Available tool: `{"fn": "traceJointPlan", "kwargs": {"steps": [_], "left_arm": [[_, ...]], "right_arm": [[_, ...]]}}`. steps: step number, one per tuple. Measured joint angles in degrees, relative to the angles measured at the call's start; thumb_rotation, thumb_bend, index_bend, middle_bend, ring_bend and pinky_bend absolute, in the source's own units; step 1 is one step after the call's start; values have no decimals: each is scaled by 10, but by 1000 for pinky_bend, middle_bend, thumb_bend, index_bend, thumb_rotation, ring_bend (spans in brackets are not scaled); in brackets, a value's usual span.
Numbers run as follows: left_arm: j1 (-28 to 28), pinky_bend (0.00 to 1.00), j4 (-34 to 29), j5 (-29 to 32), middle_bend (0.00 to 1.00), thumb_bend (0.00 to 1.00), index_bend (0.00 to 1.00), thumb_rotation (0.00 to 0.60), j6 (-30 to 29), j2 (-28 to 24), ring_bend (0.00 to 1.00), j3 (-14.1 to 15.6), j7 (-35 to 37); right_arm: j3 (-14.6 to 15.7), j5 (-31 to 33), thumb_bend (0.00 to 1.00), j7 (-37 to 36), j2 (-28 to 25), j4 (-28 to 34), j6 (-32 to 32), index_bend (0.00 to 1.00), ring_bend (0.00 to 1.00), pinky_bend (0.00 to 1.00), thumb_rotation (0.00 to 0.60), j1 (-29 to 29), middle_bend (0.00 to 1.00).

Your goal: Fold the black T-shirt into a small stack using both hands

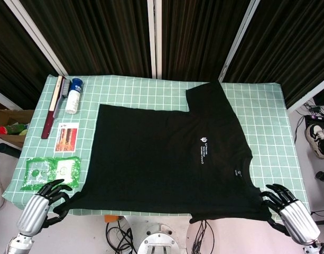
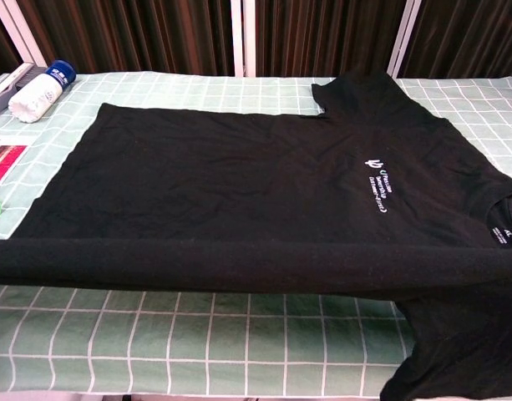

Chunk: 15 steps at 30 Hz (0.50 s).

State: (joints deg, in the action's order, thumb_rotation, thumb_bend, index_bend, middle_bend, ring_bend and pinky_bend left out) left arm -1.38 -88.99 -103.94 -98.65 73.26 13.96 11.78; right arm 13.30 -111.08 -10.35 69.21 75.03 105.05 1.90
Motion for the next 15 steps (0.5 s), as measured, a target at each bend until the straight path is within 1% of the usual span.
{"fn": "traceJointPlan", "kwargs": {"steps": [2, 5, 8, 11, 15], "left_arm": [[-4, 237, -2, 0, 351, 533, 632, 600, 8, 0, 193, -5, 1], [-21, 236, -7, 7, 345, 533, 629, 600, 32, -3, 193, -20, 2], [-49, 231, -14, 24, 340, 533, 629, 600, 70, -8, 193, -45, 8], [-87, 223, -23, 54, 330, 533, 629, 600, 115, -15, 189, -82, 21], [-143, 205, -32, 112, 311, 534, 629, 600, 189, -30, 167, -139, 41]], "right_arm": [[-4, 4, 507, -3, 1, 2, -6, 758, 190, 248, 600, 3, 389], [-20, 18, 519, -8, 1, 7, -27, 760, 185, 248, 600, 15, 391], [-42, 41, 543, -15, -2, 16, -58, 765, 181, 248, 600, 35, 395], [-69, 73, 562, -25, -4, 26, -95, 767, 180, 246, 600, 60, 393], [-109, 118, 574, -32, -7, 36, -153, 768, 174, 237, 600, 99, 386]]}}
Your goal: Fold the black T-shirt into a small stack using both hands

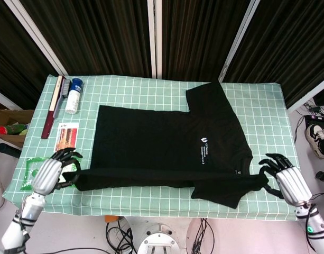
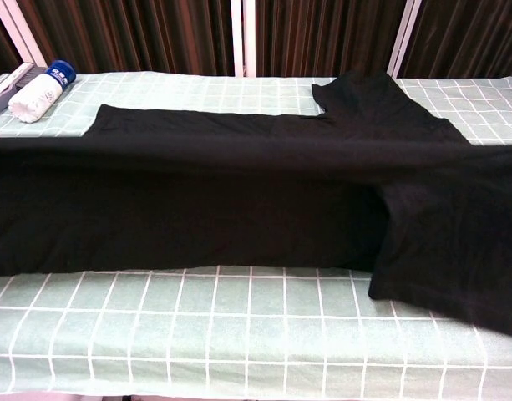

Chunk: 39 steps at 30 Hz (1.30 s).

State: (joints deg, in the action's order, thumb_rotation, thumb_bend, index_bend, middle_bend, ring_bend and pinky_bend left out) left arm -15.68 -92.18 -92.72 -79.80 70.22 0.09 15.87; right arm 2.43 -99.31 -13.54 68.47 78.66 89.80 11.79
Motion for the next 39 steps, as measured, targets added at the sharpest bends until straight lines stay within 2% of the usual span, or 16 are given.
{"fn": "traceJointPlan", "kwargs": {"steps": [8, 12, 15, 24, 31, 39], "left_arm": [[-101, 171, 20, 103, 294, 535, 628, 600, 147, -15, 141, -80, 9], [-159, 165, 64, 151, 280, 535, 628, 600, 232, -8, 130, -108, -8], [-197, 163, 112, 175, 279, 536, 629, 600, 273, 7, 128, -120, -42], [-286, 162, 263, 250, 278, 536, 629, 600, 371, 82, 128, -141, -129], [-329, 163, 362, 294, 278, 536, 629, 600, 421, 136, 128, -154, -142], [-363, 162, 454, 301, 278, 537, 628, 600, 460, 182, 128, -150, -152]], "right_arm": [[-75, 82, 574, 1, 12, -3, -107, 768, 174, 228, 600, 78, 390], [-106, 117, 570, 10, 35, -29, -156, 767, 174, 227, 600, 118, 390], [-120, 132, 571, 13, 52, -55, -183, 767, 174, 227, 600, 142, 390], [-139, 162, 573, 18, 110, -156, -249, 768, 174, 223, 600, 193, 389], [-143, 170, 574, -2, 156, -240, -287, 767, 174, 219, 600, 231, 390], [-134, 173, 577, -15, 201, -308, -324, 767, 174, 218, 600, 258, 389]]}}
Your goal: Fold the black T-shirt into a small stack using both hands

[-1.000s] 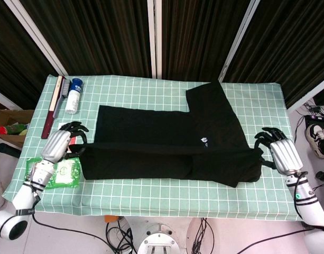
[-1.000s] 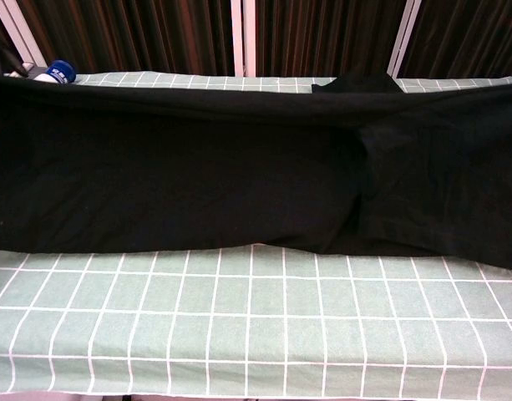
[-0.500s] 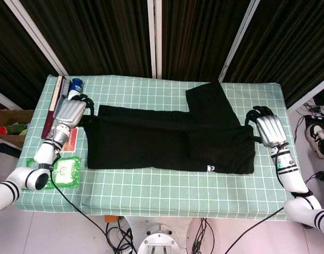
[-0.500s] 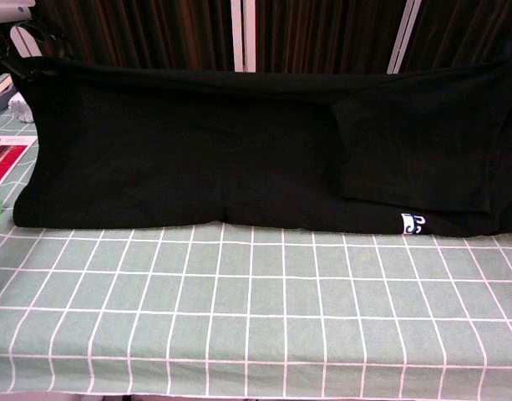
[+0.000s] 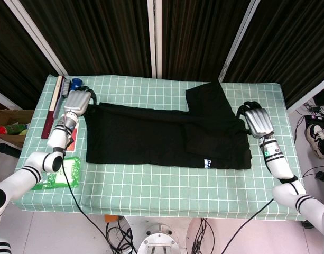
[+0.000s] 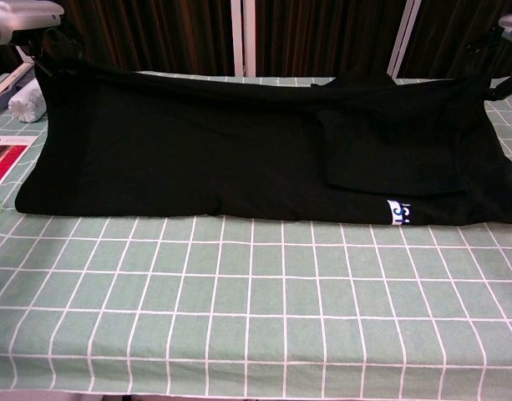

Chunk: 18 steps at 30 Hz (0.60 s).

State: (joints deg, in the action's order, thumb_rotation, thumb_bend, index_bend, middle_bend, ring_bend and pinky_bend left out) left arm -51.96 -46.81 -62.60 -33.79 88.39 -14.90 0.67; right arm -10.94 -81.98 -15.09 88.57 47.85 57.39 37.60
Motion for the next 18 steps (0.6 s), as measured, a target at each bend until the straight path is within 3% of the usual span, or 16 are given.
{"fn": "traceJointPlan", "kwargs": {"steps": [9, 16, 18], "left_arm": [[-24, 162, 112, 10, 265, 536, 598, 600, 49, 63, 128, 7, -3], [-38, 162, 177, -2, 251, 533, 562, 600, 53, 106, 128, 10, 5], [-42, 162, 196, -3, 228, 514, 508, 600, 52, 118, 118, 8, 7]], "right_arm": [[6, 11, 577, 4, 35, -48, -27, 765, 174, 213, 600, 17, 388], [7, 18, 577, 7, 50, -69, -32, 764, 174, 207, 600, 21, 388], [6, 20, 577, 9, 54, -74, -36, 764, 174, 207, 600, 24, 386]]}}
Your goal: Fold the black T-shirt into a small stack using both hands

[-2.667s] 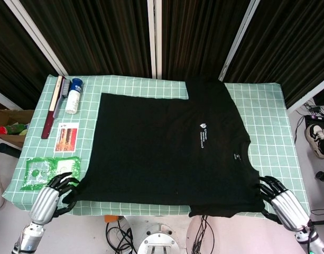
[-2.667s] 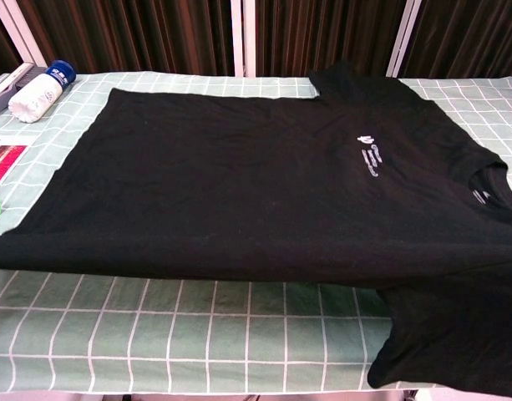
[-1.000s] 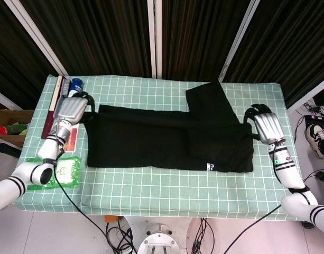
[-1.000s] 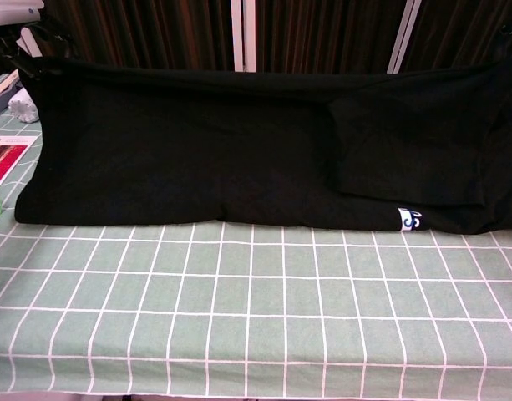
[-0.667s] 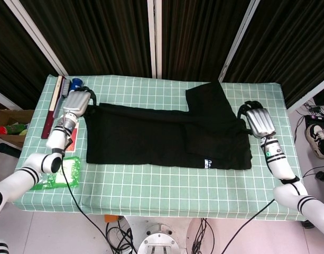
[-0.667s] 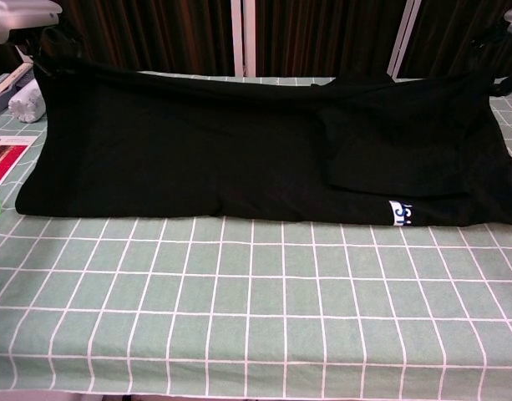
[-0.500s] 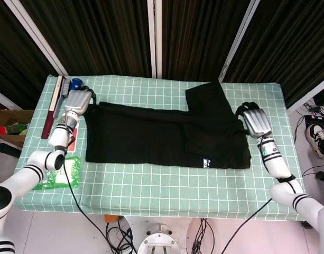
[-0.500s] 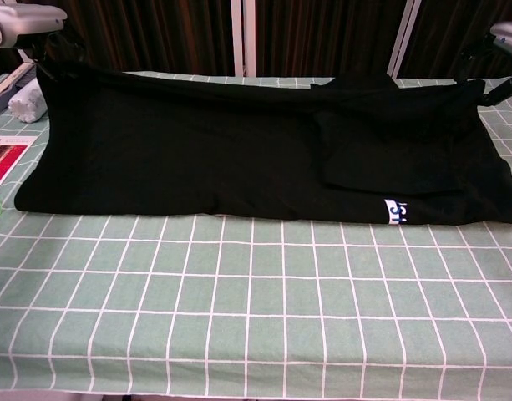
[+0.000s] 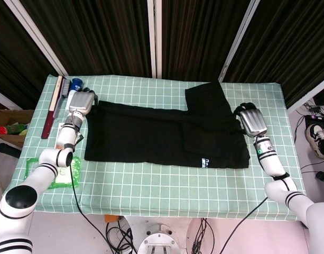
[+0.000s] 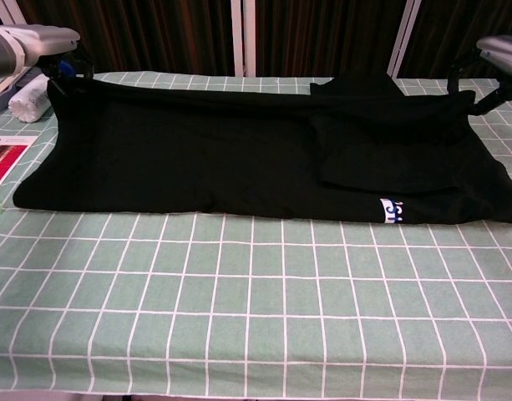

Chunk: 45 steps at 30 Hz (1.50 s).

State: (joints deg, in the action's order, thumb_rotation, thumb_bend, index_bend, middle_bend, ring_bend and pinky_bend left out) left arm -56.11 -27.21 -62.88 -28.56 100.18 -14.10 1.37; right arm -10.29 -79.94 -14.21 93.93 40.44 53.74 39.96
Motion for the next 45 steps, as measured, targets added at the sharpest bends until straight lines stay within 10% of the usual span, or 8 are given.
{"fn": "traceJointPlan", "kwargs": {"steps": [6, 13, 19, 27, 33, 45], "left_arm": [[-10, 161, 66, 16, 78, 313, 97, 600, 18, 40, 52, -13, -10], [15, 161, 49, 15, 59, 284, 73, 600, -42, 32, 51, -23, 2], [73, 162, -94, -19, 97, 274, 103, 600, -140, -36, 52, -9, 28], [182, 163, -383, -73, 129, 266, 252, 600, -270, -160, 52, 44, 1], [273, 162, -502, -119, 143, 267, 331, 600, -369, -218, 52, 108, -50], [315, 163, -468, -191, 144, 267, 351, 600, -425, -154, 52, 147, -70]], "right_arm": [[-3, 8, 577, 10, 17, -21, -20, 760, 174, 203, 600, 14, 378], [-8, 16, 481, 24, 37, -57, -53, 573, 159, 167, 600, 40, 310], [-17, 34, 107, 79, 51, -90, -105, 20, 24, 72, 600, 72, 125], [-40, 73, 24, 204, 52, -103, -144, 0, 0, 47, 600, 108, 68], [-39, 72, 55, 219, -8, 4, -103, 0, 0, 47, 600, 85, 81], [-24, 92, 56, 239, -258, 354, -9, 0, 0, 47, 600, -33, 103]]}}
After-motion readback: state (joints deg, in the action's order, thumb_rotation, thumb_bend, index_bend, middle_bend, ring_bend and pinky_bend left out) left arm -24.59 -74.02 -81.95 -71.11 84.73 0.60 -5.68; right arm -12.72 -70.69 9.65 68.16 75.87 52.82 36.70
